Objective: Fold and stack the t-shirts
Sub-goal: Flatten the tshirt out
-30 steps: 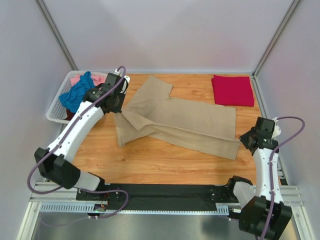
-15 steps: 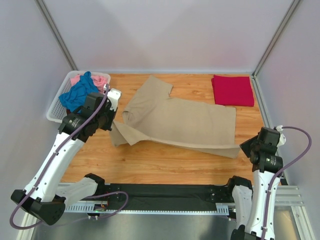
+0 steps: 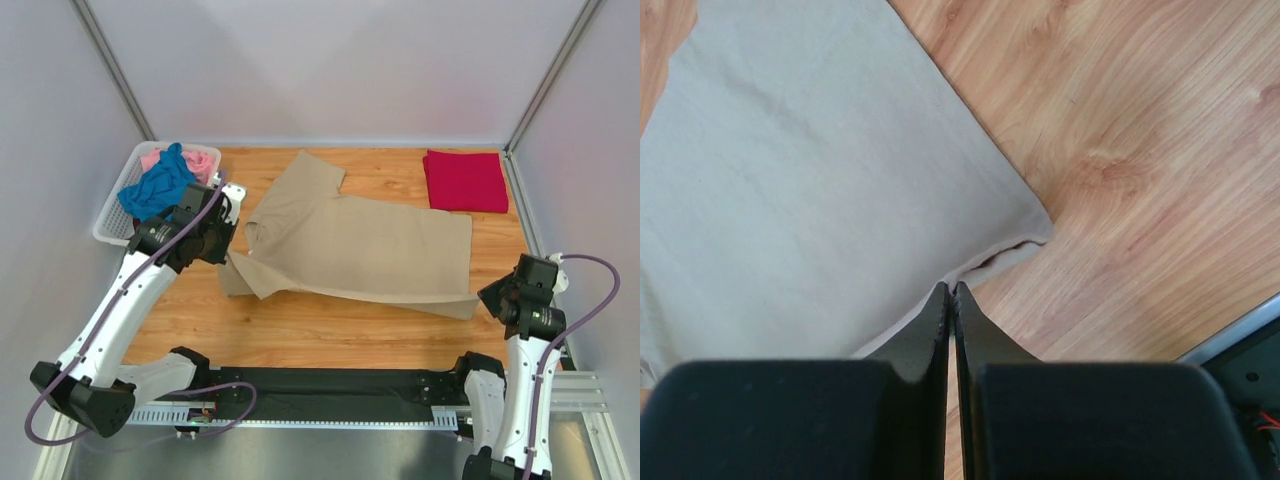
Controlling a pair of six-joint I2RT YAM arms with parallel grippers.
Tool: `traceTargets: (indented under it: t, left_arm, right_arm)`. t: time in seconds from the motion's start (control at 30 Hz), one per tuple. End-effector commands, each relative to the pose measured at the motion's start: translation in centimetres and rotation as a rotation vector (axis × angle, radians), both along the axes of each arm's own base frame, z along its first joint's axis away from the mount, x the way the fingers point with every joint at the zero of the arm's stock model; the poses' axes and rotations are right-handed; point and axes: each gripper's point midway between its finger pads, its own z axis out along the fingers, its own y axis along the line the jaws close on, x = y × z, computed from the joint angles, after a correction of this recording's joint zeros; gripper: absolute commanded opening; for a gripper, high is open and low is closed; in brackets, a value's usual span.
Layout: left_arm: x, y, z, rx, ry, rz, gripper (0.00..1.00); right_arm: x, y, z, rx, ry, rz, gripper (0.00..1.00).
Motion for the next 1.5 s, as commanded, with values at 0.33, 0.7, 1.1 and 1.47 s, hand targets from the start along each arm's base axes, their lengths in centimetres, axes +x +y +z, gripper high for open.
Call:
traceTargets:
  t: [0.33, 0.7, 1.1, 1.47]
  left_arm:
    - [5.0, -1.3, 17.3, -0.187, -0.518, 0.022, 0.0]
    - [-5.1, 1.3, 34.9, -0.355, -1.028, -0.122, 0.0]
    - [-2.4, 2.1, 32.6, -0.226, -0.966, -0.066, 0.0]
    - [17.1, 0.8, 33.0, -0.126, -0.981, 0.089, 0.0]
  right_arm:
    - [8.4, -1.1, 18.3, -0.17, -0.479, 0.139, 0.0]
    - [1.0, 2.1, 40.5, -0.341, -0.999, 0.166, 0.0]
    - [4.3, 3.6, 41.6, -0.19, -1.0, 0.254, 0.0]
    - [24.4, -1.5, 40.8, -0.004, -0.958, 0.246, 0.0]
